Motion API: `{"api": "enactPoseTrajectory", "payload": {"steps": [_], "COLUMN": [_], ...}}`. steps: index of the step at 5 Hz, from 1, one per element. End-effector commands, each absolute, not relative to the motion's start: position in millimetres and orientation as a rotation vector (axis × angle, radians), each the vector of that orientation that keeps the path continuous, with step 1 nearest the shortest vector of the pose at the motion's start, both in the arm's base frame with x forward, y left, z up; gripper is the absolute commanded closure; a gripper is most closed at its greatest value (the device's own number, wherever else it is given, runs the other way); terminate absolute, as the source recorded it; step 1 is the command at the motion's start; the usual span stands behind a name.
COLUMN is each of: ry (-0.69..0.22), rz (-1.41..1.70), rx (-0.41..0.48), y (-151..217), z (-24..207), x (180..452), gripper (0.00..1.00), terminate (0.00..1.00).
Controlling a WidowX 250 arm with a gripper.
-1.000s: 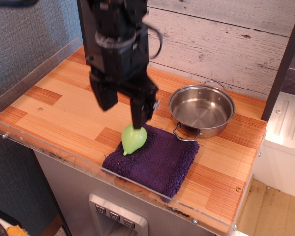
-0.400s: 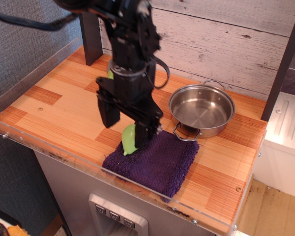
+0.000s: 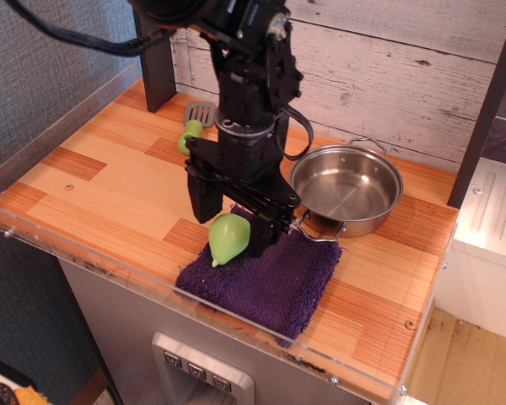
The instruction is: Move pear to left of metal bowl
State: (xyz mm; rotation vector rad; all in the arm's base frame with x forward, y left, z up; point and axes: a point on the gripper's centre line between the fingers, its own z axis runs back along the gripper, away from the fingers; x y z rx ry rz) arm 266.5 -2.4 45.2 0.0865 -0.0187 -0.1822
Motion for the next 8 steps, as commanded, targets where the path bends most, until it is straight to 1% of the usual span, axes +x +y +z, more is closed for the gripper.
{"api": "enactPoseTrajectory", "payload": {"steps": [1,2,3,4,5,6,7,8], "ry": [-0.022,-0.011,-0.023,-0.036,-0.062,-0.122,-0.097,-0.077], "rz": [-0.193,-0.182,-0.176,-0.184,-0.181,-0.138,-0.079,-0.036], "rx": [0.082,0.079,0.069,0.064,0.06,0.059,0.113,0.15], "y": [-4.9,-0.6,1.4,-1.2,-0.8,13.1,34.6,46.6], "z": [41.8,36.0,37.2,41.7,53.3,72.6,69.7,60.7], "x": [275.1,273.1,272.6,273.2,276.9,297.0,320.1,337.6], "gripper": [0.0,0.0,1.0,1.0,1.0,1.0,1.0,1.0], "terminate": [0.0,0.0,0.0,0.0,0.0,0.0,0.0,0.0]}}
